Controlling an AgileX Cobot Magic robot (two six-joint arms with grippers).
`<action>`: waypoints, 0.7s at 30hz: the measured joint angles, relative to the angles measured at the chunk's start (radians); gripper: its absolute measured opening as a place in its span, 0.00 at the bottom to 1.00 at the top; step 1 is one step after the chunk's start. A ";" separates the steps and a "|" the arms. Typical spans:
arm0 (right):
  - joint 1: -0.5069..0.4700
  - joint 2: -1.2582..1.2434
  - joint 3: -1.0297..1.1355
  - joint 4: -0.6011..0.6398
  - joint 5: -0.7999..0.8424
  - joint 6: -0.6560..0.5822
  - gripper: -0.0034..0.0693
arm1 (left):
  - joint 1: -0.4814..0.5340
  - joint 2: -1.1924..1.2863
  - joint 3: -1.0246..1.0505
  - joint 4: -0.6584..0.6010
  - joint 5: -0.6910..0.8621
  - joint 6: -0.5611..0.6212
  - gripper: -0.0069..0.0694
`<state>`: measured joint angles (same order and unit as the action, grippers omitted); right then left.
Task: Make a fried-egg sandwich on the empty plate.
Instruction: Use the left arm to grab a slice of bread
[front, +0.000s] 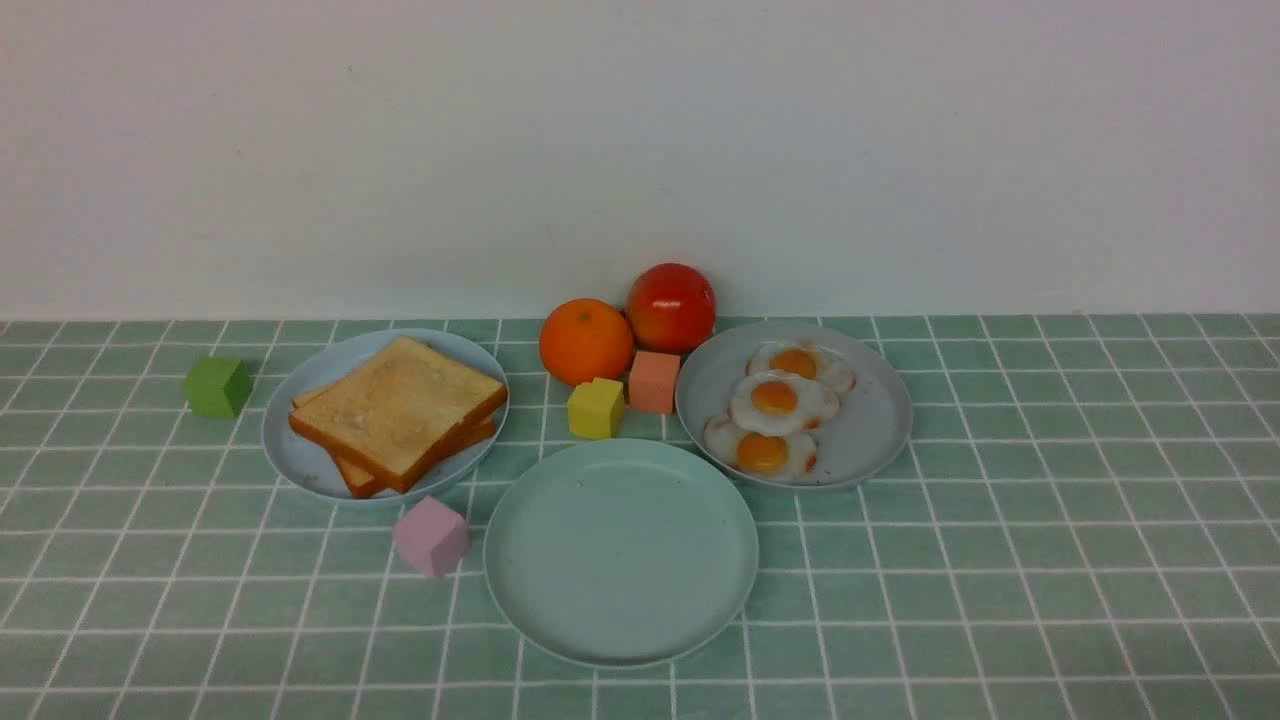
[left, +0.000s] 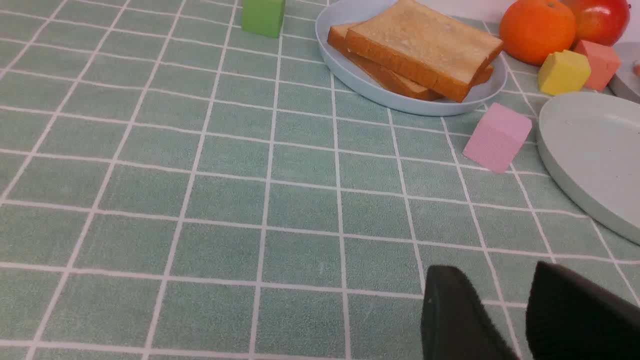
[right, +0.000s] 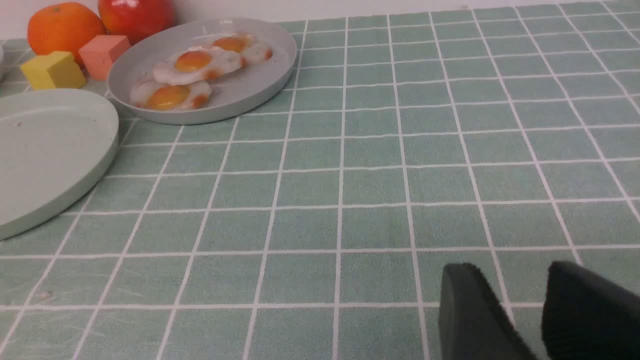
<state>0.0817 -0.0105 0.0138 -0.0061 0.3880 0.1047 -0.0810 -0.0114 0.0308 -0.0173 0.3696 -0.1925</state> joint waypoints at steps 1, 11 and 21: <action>0.000 0.000 0.000 0.000 0.000 0.000 0.38 | 0.000 0.000 0.000 0.000 0.000 0.000 0.40; 0.000 0.000 0.000 0.000 0.000 0.000 0.38 | 0.000 0.000 0.000 0.000 0.000 0.000 0.40; 0.000 0.000 0.000 0.006 0.000 0.000 0.38 | 0.000 0.000 0.000 -0.004 -0.024 -0.005 0.40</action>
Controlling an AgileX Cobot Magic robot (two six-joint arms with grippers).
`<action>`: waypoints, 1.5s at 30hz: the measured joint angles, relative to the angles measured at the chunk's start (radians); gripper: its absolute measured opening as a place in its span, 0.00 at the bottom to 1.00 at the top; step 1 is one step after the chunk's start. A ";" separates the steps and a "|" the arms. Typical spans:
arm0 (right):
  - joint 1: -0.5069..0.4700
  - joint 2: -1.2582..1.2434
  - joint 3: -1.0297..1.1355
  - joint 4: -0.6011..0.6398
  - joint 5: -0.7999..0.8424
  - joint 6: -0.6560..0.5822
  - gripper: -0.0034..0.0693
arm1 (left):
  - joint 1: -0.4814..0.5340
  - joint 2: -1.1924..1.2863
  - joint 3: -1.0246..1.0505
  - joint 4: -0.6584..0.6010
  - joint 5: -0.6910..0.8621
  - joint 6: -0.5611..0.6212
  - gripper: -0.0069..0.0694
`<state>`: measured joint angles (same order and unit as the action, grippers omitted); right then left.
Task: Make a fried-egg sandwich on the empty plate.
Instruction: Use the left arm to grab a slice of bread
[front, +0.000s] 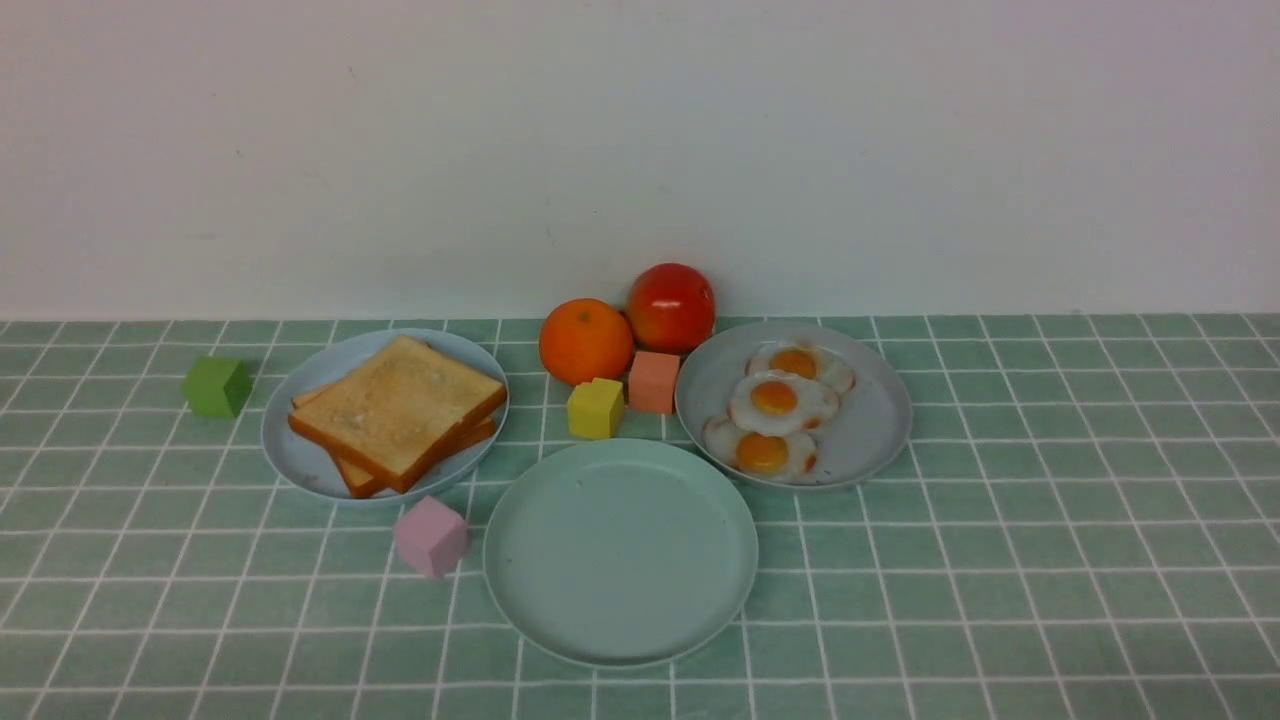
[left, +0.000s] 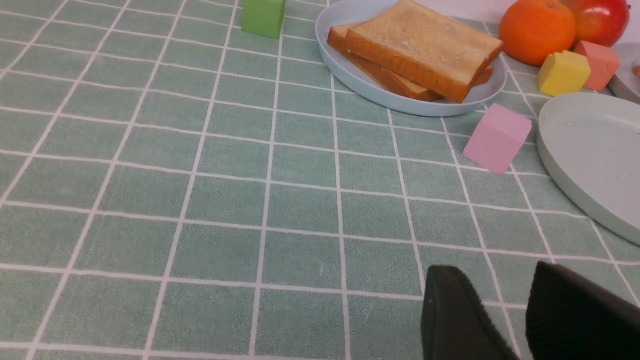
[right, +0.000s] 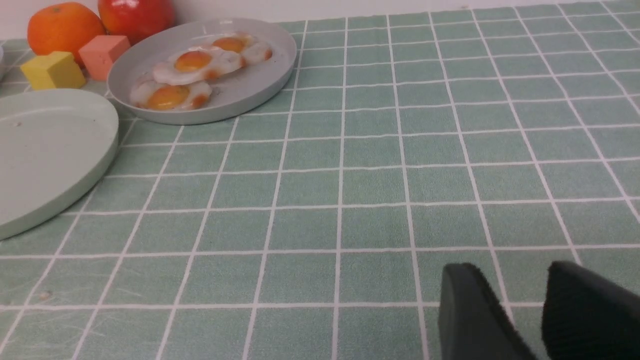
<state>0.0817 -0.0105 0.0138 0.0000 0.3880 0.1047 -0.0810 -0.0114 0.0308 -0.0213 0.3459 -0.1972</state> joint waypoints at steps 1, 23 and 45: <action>0.000 0.000 0.000 0.000 0.000 0.000 0.38 | 0.000 0.000 0.000 -0.029 -0.038 -0.025 0.40; 0.000 0.000 0.000 -0.006 0.000 0.001 0.38 | -0.078 0.356 -0.379 -0.451 0.125 -0.039 0.07; 0.000 0.103 -0.261 0.378 0.113 0.241 0.25 | -0.126 1.119 -0.867 -0.298 0.405 0.292 0.07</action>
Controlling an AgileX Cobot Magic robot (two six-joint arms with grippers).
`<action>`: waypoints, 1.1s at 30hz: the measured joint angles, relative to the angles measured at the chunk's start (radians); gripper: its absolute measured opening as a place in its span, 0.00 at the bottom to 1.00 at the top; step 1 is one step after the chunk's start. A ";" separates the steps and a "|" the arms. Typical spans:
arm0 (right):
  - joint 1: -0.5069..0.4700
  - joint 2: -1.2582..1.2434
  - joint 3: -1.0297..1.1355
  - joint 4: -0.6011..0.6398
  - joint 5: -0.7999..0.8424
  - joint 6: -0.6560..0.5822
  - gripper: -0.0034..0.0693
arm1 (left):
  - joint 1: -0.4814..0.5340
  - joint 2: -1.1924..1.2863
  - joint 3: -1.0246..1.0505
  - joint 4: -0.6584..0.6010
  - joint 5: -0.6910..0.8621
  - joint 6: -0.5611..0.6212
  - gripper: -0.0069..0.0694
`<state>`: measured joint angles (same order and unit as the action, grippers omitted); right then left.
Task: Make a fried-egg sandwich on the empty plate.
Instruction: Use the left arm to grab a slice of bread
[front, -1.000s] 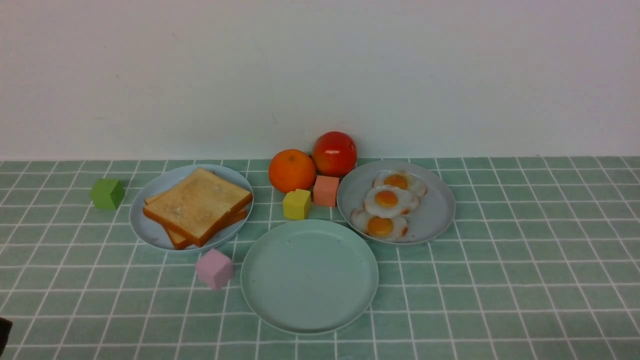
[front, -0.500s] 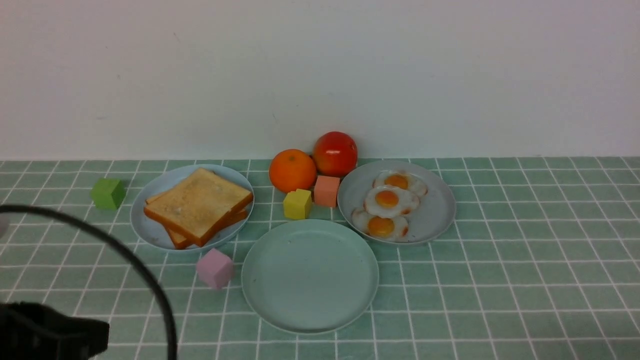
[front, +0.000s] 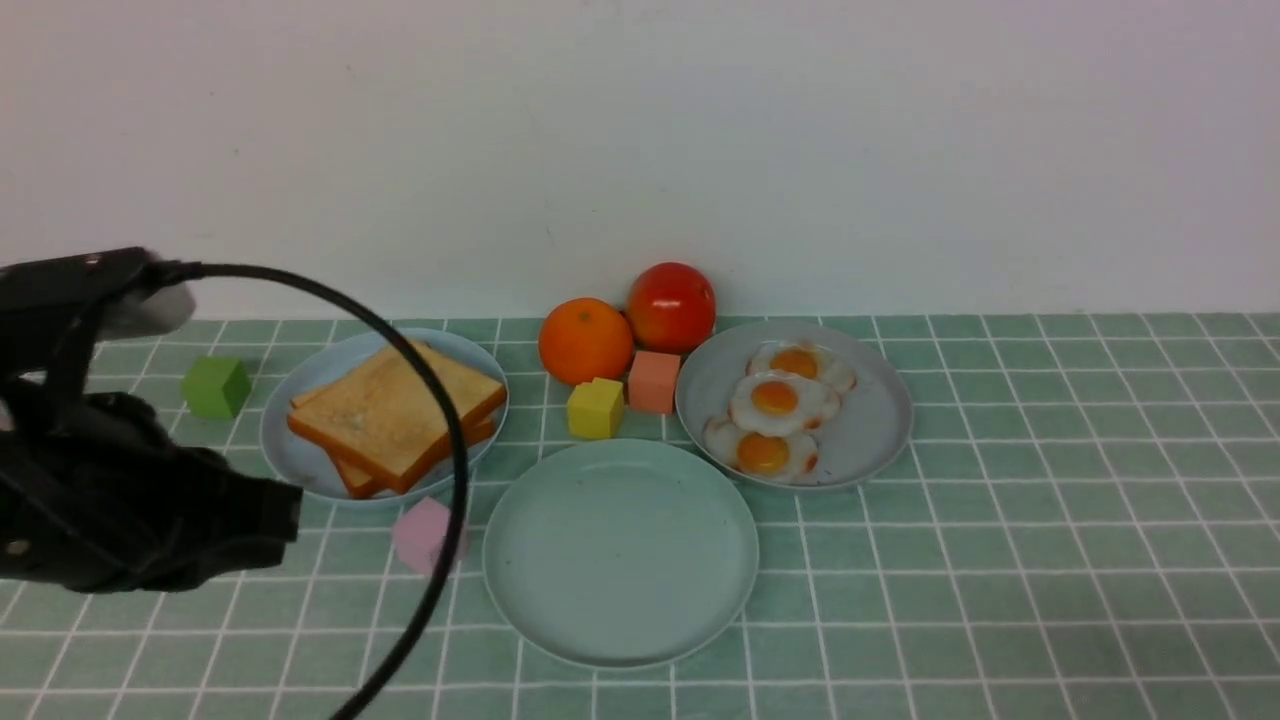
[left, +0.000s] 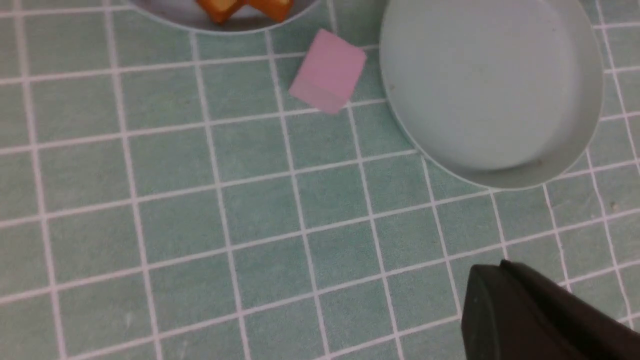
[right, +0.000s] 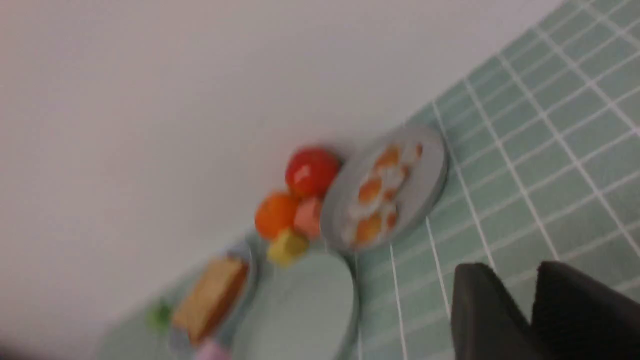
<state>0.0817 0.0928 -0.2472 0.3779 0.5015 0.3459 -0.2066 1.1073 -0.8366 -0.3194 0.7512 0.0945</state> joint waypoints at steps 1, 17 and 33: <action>0.000 0.049 -0.069 0.000 0.083 -0.065 0.22 | -0.021 0.014 -0.004 0.001 -0.015 0.005 0.07; 0.192 0.588 -0.719 0.000 0.601 -0.521 0.11 | -0.119 0.519 -0.399 0.285 -0.072 -0.044 0.07; 0.238 0.596 -0.722 -0.003 0.582 -0.523 0.13 | -0.119 0.913 -0.659 0.540 -0.072 -0.080 0.61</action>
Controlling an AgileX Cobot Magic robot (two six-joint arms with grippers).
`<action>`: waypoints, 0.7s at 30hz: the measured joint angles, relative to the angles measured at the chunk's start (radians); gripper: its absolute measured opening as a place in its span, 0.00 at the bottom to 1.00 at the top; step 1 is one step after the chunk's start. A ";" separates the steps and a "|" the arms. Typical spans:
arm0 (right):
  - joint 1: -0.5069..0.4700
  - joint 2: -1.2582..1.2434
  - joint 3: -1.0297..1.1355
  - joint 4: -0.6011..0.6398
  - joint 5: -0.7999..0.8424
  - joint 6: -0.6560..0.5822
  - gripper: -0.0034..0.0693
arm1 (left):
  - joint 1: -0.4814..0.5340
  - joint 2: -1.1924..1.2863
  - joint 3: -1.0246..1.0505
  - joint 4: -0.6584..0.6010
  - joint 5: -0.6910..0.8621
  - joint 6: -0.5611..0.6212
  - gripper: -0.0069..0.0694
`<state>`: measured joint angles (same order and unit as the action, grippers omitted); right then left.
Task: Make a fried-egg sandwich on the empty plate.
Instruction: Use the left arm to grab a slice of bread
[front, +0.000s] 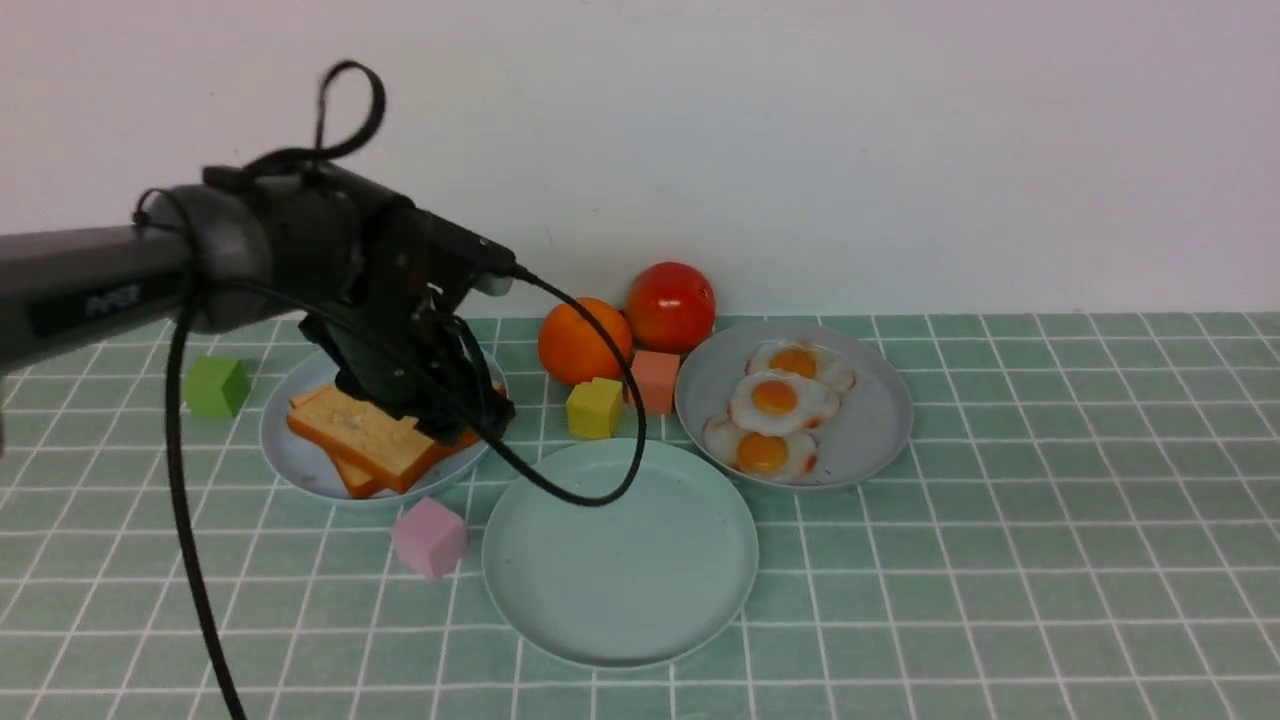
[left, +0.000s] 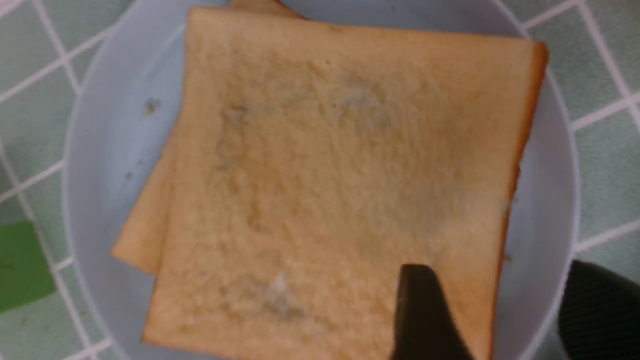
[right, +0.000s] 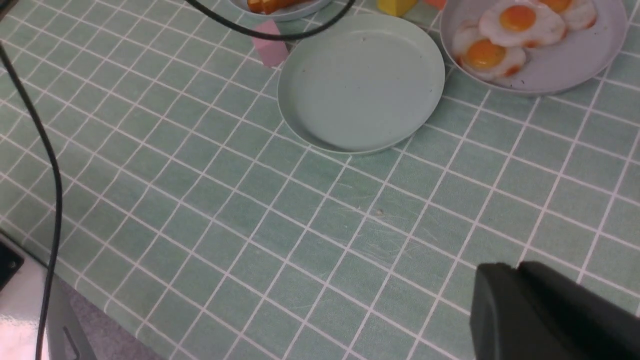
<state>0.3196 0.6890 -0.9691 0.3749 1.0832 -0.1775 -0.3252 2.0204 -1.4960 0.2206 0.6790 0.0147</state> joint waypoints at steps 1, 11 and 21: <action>0.000 0.000 0.000 0.000 0.000 0.000 0.14 | 0.000 0.009 -0.001 0.010 -0.004 0.000 0.62; 0.000 0.000 0.000 0.000 -0.001 0.000 0.15 | 0.000 0.068 -0.010 0.090 -0.014 -0.005 0.53; 0.000 0.000 0.000 0.000 -0.001 0.000 0.16 | -0.005 0.074 -0.069 0.065 0.074 -0.005 0.19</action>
<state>0.3196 0.6890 -0.9691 0.3749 1.0825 -0.1775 -0.3303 2.0940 -1.5651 0.2855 0.7534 0.0099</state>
